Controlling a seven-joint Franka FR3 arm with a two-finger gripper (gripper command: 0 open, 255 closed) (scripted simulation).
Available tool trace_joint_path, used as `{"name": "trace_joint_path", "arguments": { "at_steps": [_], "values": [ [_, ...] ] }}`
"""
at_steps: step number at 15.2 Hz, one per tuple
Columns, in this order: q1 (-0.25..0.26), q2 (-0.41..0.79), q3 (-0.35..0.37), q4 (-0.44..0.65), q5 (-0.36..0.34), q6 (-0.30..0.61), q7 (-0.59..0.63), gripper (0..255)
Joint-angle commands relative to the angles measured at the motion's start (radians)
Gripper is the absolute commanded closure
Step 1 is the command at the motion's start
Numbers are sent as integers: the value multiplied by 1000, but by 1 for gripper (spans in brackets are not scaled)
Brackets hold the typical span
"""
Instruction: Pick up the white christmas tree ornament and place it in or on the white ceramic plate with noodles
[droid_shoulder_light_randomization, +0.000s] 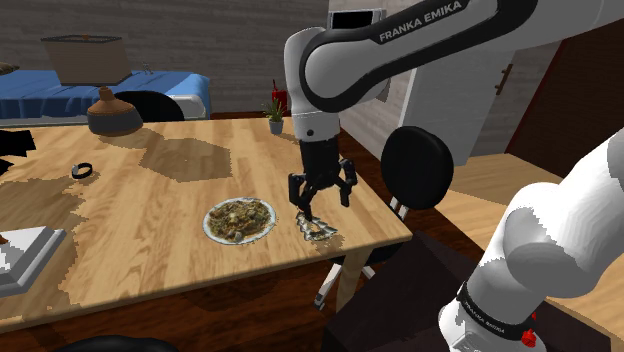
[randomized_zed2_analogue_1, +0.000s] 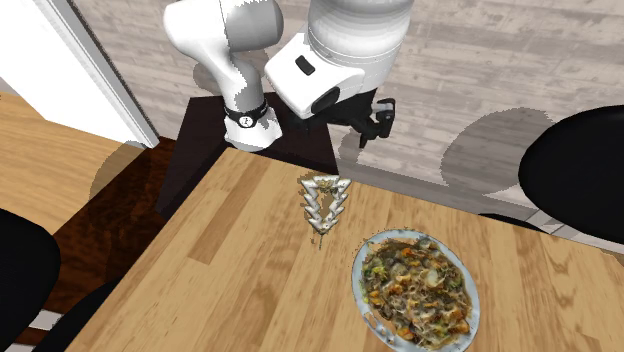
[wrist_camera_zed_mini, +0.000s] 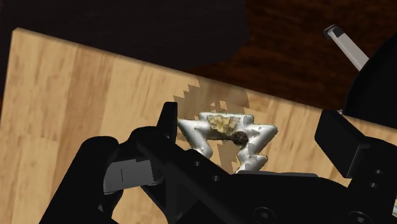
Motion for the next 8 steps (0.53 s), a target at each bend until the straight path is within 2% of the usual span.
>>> {"name": "trace_joint_path", "arguments": {
  "at_steps": [1,4,5,8],
  "values": [
    [0,0,0,-1,0,1,0,0],
    [0,0,0,-1,0,1,0,0],
    [0,0,0,-1,0,1,0,255],
    [0,0,0,-1,0,1,0,255]
  ]
}}
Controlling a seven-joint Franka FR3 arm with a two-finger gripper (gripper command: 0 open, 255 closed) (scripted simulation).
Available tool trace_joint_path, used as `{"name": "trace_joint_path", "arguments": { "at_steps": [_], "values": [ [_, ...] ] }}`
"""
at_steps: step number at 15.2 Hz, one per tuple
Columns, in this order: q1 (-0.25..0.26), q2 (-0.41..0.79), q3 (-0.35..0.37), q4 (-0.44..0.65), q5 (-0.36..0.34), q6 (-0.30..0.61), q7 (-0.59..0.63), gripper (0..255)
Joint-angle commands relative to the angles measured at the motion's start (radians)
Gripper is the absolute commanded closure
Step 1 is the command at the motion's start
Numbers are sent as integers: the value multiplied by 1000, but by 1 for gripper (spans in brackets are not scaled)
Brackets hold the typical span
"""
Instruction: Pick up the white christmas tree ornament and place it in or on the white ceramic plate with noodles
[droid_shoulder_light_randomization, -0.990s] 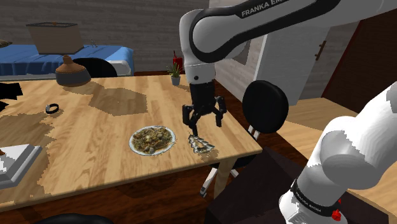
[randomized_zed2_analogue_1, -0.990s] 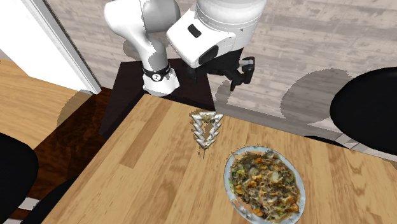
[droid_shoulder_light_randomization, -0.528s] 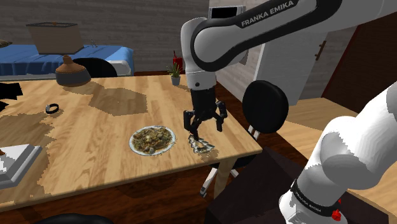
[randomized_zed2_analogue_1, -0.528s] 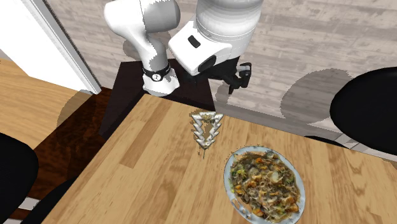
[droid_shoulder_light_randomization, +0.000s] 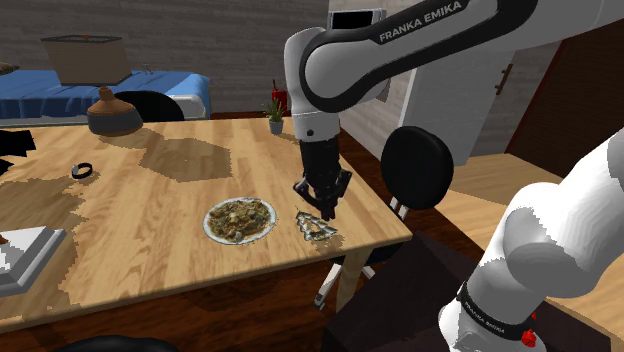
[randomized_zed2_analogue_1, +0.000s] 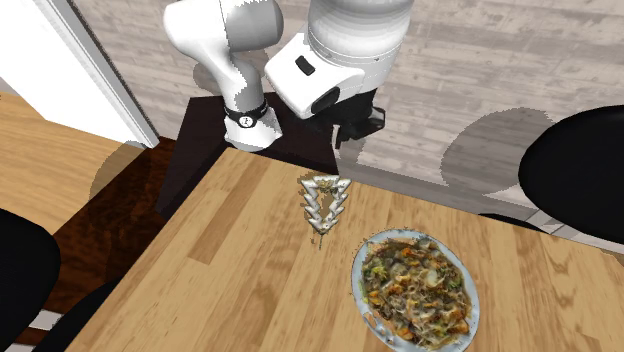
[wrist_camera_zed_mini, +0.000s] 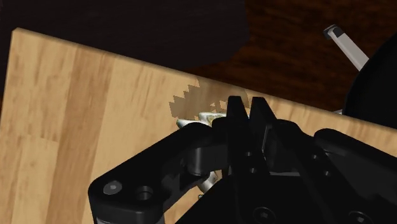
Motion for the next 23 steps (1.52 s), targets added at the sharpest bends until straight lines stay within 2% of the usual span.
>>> {"name": "trace_joint_path", "arguments": {
  "at_steps": [1,6,7,17,23],
  "values": [
    [0,0,0,0,0,0,0,255],
    [0,0,0,0,0,0,0,255],
    [0,0,0,0,0,0,0,0],
    [-75,302,-71,162,-67,183,-163,0],
    [-69,325,-65,103,-63,266,-163,0]
  ]
}}
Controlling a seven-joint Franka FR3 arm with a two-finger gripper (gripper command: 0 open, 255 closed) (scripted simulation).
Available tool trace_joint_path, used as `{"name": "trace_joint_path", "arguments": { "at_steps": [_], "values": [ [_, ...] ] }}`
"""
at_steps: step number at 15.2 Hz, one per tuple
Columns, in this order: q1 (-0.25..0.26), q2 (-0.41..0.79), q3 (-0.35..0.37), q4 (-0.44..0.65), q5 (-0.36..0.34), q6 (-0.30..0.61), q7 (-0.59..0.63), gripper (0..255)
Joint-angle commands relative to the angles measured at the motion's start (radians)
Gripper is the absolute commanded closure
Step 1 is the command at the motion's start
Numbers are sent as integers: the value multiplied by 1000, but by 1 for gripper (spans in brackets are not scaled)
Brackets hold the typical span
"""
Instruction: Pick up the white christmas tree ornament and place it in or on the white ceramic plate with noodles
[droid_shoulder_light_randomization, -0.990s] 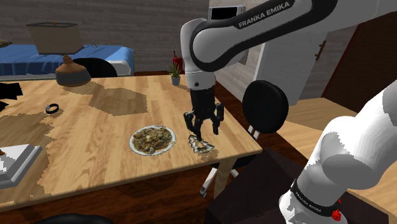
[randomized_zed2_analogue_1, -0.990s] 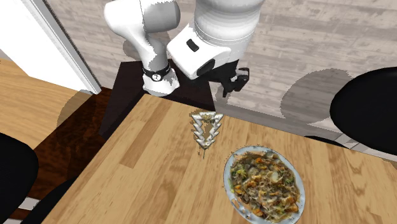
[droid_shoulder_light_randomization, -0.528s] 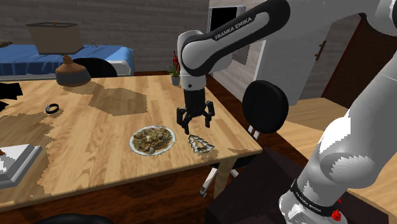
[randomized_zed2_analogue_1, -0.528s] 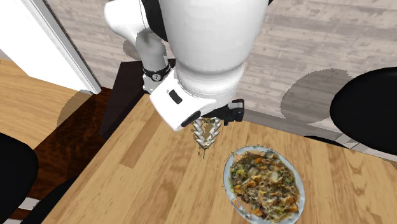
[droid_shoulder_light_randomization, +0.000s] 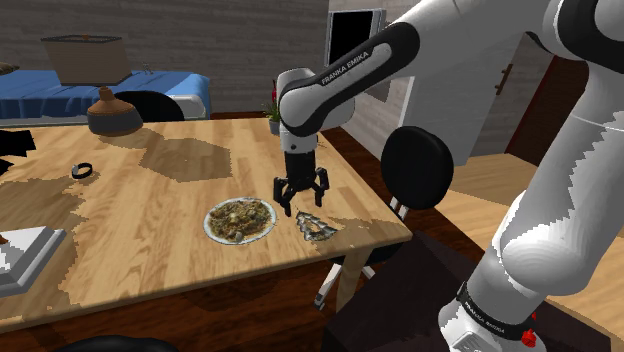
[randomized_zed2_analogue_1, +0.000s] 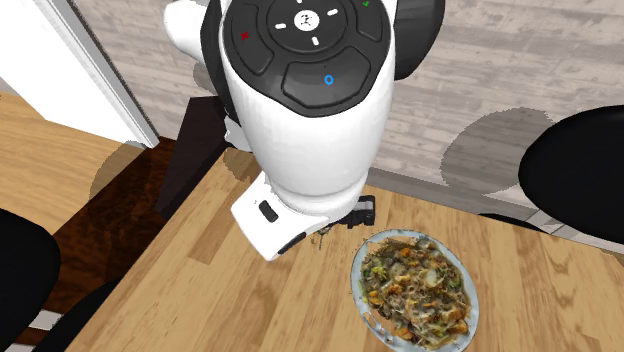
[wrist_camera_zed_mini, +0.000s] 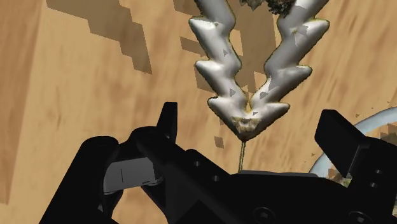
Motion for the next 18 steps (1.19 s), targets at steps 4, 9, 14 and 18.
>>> {"name": "trace_joint_path", "arguments": {
  "at_steps": [4,9,14,18],
  "values": [
    [3,14,3,-22,1,38,0,0],
    [3,15,3,-22,1,38,0,0],
    [3,13,3,-23,1,38,0,255],
    [4,14,4,-21,1,36,3,255]
  ]
}}
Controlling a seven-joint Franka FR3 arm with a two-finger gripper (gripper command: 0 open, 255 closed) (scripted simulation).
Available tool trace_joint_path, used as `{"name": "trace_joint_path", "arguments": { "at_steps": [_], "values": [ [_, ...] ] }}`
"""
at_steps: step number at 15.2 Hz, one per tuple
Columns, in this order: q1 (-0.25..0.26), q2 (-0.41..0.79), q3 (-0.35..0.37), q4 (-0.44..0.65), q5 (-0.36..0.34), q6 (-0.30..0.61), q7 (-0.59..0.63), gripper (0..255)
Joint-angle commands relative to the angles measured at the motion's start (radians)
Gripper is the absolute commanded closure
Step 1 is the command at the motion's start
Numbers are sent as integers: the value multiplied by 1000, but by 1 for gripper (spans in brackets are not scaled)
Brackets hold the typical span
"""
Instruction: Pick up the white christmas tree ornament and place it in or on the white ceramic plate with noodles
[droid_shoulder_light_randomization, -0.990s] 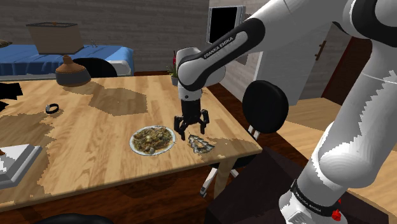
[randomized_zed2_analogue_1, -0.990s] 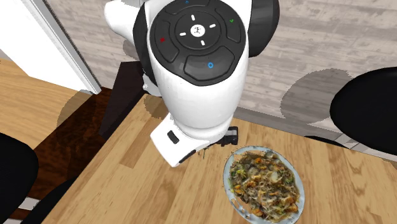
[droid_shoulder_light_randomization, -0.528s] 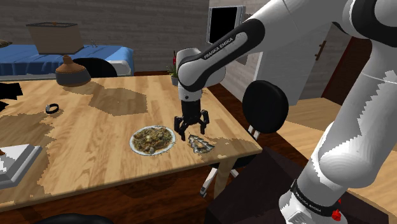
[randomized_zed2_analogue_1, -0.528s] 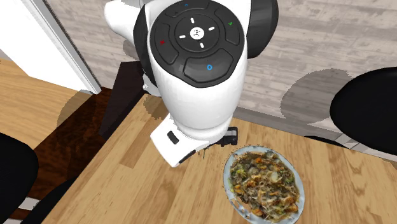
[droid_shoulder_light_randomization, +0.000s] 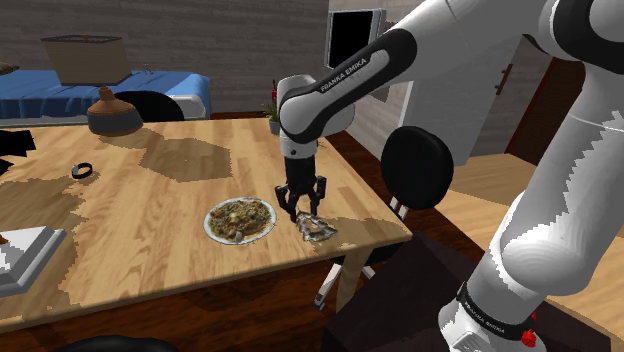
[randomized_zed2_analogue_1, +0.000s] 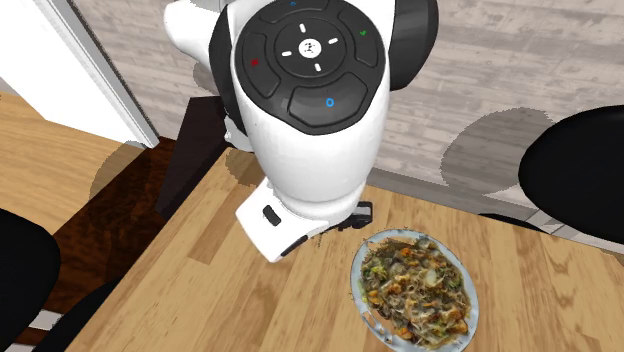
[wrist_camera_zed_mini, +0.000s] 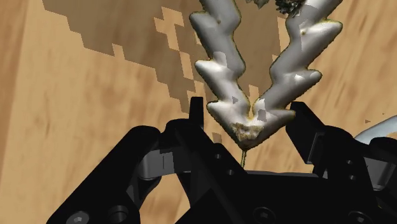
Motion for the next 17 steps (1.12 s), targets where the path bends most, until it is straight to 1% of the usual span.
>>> {"name": "trace_joint_path", "arguments": {
  "at_steps": [1,2,17],
  "values": [
    [1,2,1,0,1,0,0,255],
    [0,2,0,-2,1,1,-2,255],
    [-5,-101,-6,98,8,-200,10,255]
  ]
}}
